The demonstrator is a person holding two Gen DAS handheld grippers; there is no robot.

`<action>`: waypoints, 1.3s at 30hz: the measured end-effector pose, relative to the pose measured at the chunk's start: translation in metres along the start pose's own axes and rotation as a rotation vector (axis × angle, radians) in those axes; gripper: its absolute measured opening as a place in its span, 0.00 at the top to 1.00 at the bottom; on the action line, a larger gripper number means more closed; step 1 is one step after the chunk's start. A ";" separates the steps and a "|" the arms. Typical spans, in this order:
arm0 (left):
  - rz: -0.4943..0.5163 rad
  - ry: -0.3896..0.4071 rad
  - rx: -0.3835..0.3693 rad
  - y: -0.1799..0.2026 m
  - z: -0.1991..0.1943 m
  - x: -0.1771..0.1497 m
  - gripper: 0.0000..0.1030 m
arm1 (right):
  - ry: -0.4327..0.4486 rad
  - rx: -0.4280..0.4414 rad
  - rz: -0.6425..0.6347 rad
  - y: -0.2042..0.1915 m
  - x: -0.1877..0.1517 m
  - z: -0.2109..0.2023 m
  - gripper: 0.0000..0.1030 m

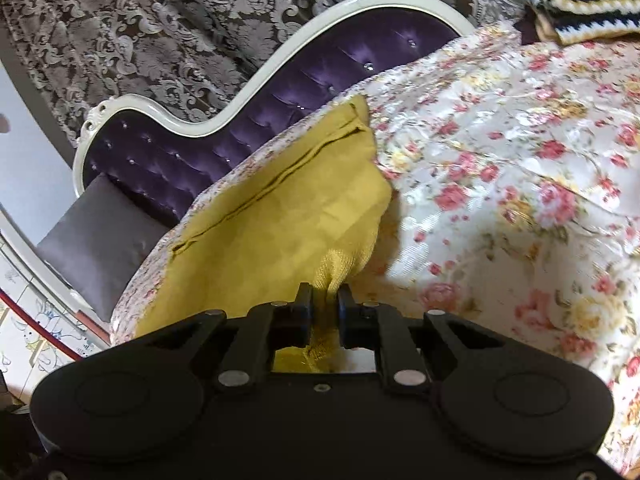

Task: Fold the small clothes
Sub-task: 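Grasp the hem beside the right gripper with the left gripper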

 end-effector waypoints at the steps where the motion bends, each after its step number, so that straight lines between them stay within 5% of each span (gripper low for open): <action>1: -0.003 0.003 -0.006 0.000 0.000 0.000 0.22 | 0.000 0.000 -0.003 -0.002 0.002 0.002 0.79; 2: -0.002 0.006 -0.007 0.000 0.000 0.001 0.27 | -0.001 0.002 -0.006 -0.004 0.002 0.003 0.78; 4: 0.006 0.008 0.004 -0.001 0.000 0.003 0.61 | 0.000 0.005 -0.006 -0.005 0.003 0.004 0.78; 8: -0.038 0.005 -0.041 -0.005 0.004 0.006 0.92 | 0.006 0.019 -0.005 -0.009 0.006 0.004 0.78; 20: -0.107 0.208 -0.130 -0.028 -0.004 0.100 0.93 | 0.096 0.136 -0.007 -0.038 0.082 0.025 0.78; 27: -0.135 0.241 -0.079 -0.061 0.032 0.150 0.93 | 0.129 0.080 -0.046 -0.043 0.137 0.080 0.77; 30: -0.132 0.209 -0.052 -0.074 0.047 0.153 0.93 | 0.092 0.063 -0.176 -0.054 0.132 0.097 0.66; 31: -0.124 0.194 -0.053 -0.077 0.048 0.151 0.93 | 0.063 0.058 -0.253 -0.060 0.124 0.100 0.50; 33: -0.101 0.170 -0.071 -0.080 0.047 0.148 0.93 | 0.025 0.061 -0.384 -0.067 0.105 0.101 0.35; 36: -0.033 0.122 -0.085 -0.082 0.045 0.141 0.90 | -0.039 0.075 -0.577 -0.073 0.071 0.099 0.34; 39: 0.051 0.061 -0.136 -0.076 0.044 0.129 0.69 | -0.084 0.117 -0.679 -0.074 0.047 0.096 0.33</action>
Point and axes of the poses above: each gripper's, at about its wrist camera, not at the fingertips, and z roughly the way its jaws point, y to its right, x to its top, the point moved 10 cm from there along z, roughly the way its jaws point, and after that the axes turned 12 degrees about -x, right-handed, at the moved point
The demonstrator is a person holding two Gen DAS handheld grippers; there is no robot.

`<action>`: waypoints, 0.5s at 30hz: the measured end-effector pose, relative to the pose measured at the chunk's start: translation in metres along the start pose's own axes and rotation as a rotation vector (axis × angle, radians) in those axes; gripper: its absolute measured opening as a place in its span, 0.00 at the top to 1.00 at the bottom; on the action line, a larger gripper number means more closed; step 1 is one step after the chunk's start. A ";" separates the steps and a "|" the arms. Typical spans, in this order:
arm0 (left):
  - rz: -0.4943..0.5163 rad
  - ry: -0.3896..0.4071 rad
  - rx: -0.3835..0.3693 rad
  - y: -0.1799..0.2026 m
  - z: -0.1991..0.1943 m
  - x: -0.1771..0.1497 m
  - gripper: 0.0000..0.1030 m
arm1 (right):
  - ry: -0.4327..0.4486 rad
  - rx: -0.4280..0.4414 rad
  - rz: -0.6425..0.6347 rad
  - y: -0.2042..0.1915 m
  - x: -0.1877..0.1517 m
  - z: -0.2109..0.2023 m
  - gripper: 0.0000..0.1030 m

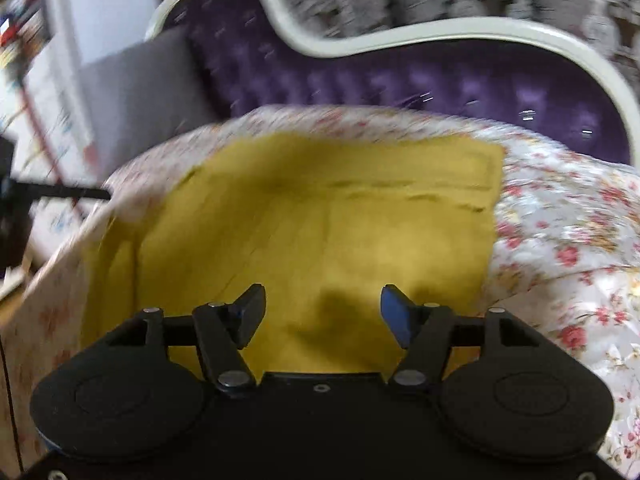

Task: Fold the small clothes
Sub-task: 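Grasp the hem beside the right gripper with the left gripper, then lift the hem with both grippers and fold it over toward the collar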

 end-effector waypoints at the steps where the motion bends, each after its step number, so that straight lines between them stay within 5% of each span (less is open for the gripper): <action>1: 0.026 -0.021 -0.017 0.003 0.000 -0.004 0.65 | -0.007 0.017 -0.024 -0.004 -0.004 -0.001 0.33; 15: 0.294 -0.206 -0.125 0.012 0.021 -0.027 0.51 | -0.125 0.109 -0.223 -0.014 -0.028 0.010 0.30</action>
Point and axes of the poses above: each gripper's, at about its wrist camera, not at the fingertips, and z roughly the way its jaws point, y to its right, x to its top, the point moved 10 cm from there along z, roughly the way its jaws point, and after that the axes turned 12 degrees about -x, right-handed, at the moved point
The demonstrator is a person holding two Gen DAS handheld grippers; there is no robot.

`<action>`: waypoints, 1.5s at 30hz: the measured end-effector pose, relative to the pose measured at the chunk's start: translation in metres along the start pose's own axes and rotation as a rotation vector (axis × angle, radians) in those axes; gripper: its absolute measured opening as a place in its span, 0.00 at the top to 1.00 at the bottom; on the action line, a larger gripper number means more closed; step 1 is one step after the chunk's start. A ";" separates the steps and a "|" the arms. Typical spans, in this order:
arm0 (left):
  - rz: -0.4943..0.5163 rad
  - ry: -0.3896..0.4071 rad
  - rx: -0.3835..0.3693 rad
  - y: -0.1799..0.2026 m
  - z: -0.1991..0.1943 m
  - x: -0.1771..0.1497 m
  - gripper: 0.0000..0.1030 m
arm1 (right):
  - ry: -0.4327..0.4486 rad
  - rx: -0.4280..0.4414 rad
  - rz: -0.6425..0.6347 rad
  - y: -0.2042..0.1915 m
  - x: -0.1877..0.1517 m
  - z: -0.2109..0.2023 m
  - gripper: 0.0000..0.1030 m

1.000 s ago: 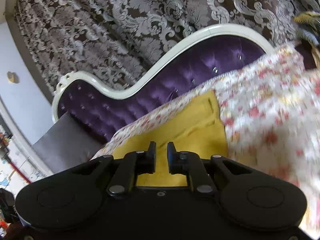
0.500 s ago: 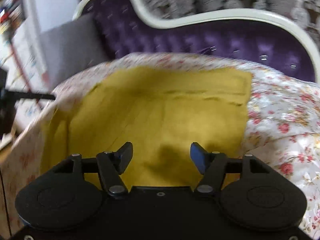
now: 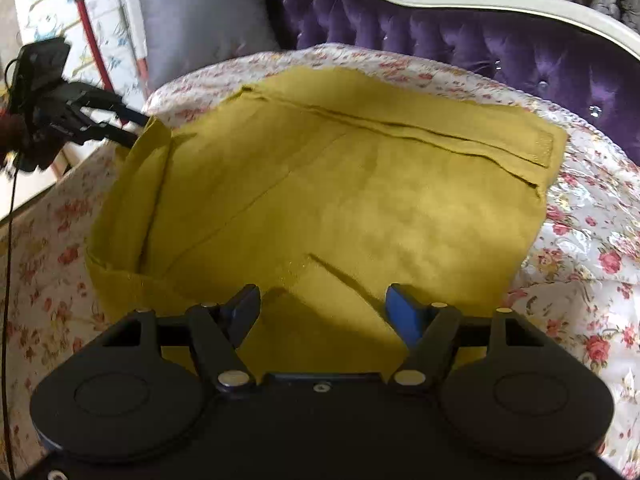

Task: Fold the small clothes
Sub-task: 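Lift the hem with both grippers and fold it over toward the collar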

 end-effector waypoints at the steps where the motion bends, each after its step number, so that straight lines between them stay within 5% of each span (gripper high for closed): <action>1: 0.015 -0.008 -0.013 0.001 0.004 0.001 0.51 | -0.015 0.012 -0.011 -0.002 -0.001 0.002 0.32; 5: 0.074 -0.025 -0.061 0.007 0.018 0.009 0.51 | -0.031 0.039 -0.023 -0.007 0.001 0.004 0.51; 7: 0.105 -0.045 -0.081 0.010 0.025 0.011 0.51 | -0.034 0.053 -0.010 -0.007 0.002 0.003 0.75; 9: 0.113 -0.062 -0.099 0.010 0.032 0.012 0.51 | -0.037 0.063 -0.011 -0.008 0.001 0.003 0.80; 18: 0.085 -0.011 -0.216 0.006 0.017 0.013 0.50 | -0.026 0.064 0.015 -0.010 -0.003 -0.003 0.83; 27: 0.075 -0.052 -0.178 -0.013 -0.001 -0.004 0.49 | -0.020 0.064 0.054 -0.009 -0.003 0.000 0.82; 38: 0.245 -0.138 -0.252 0.015 0.045 0.010 0.50 | -0.026 0.065 0.054 -0.010 -0.001 0.001 0.82; 40: 0.204 -0.130 -0.309 0.017 0.048 0.011 0.76 | -0.028 0.068 0.053 -0.010 -0.001 0.001 0.82; 42: 0.164 -0.111 -0.335 0.020 0.047 0.012 0.89 | -0.025 0.081 0.052 -0.011 0.000 0.000 0.83; 45: 0.094 -0.033 -0.321 0.024 0.034 0.017 0.91 | 0.006 0.119 0.082 -0.013 0.006 -0.009 0.88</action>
Point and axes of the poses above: each gripper's, at about its wrist camera, not at the fingertips, and z roughly the way its jaws point, y to its right, x to its top, the point moved 10 cm from there along z, roughly the way its jaws point, and after that the axes turned 12 degrees about -x, right-handed, at the moved point
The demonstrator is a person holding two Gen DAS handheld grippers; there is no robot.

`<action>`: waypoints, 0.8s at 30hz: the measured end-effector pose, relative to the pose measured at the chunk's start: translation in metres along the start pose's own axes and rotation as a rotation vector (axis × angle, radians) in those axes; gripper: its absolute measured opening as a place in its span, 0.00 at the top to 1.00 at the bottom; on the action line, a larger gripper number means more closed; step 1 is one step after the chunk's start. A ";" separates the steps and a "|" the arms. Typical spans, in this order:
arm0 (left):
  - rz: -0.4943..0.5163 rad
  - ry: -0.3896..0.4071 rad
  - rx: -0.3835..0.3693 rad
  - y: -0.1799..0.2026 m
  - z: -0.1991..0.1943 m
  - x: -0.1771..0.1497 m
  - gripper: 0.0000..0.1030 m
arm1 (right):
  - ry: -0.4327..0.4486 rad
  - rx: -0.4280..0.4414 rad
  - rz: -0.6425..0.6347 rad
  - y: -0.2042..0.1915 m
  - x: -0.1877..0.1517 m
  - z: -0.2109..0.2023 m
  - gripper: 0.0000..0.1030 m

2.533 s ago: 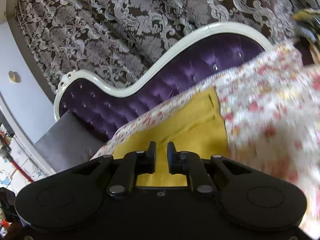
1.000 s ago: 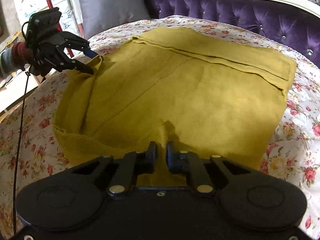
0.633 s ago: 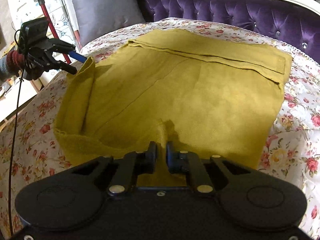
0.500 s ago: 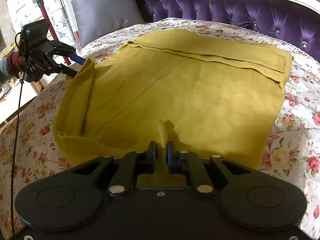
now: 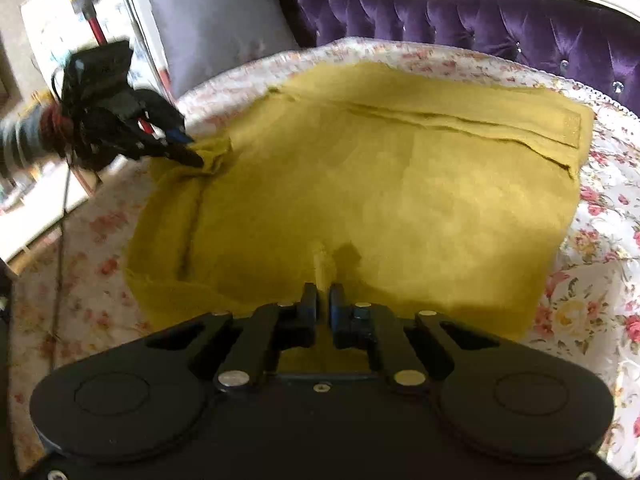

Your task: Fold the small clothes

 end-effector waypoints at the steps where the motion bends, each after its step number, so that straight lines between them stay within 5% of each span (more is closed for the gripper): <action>1: -0.033 0.049 0.000 0.002 -0.007 0.004 0.91 | 0.034 -0.010 0.008 0.001 0.007 -0.005 0.88; 6: -0.202 0.274 0.128 -0.020 -0.048 0.018 0.91 | 0.163 -0.189 0.127 0.047 0.040 -0.022 0.88; 11: -0.361 0.265 0.280 -0.064 -0.042 -0.006 0.91 | 0.107 -0.406 0.279 0.108 0.034 -0.002 0.88; 17: -0.425 0.247 0.289 -0.080 -0.037 -0.019 0.91 | 0.120 -0.377 0.356 0.114 0.024 0.009 0.88; 21: -0.428 0.243 0.268 -0.084 -0.034 -0.019 0.90 | 0.103 -0.372 0.352 0.116 0.020 0.014 0.79; 24: -0.438 0.239 0.248 -0.085 -0.029 -0.016 0.80 | 0.101 -0.371 0.358 0.116 0.018 0.018 0.78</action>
Point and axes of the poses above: each gripper's, at about its wrist camera, not at the fingertips, and z roughly the way its jaws point, y to its right, x to its top, the point moved 10 cm from there along z, roughly the way its jaws point, and after that the axes turned 12 degrees about -x, right-handed, at the moved point
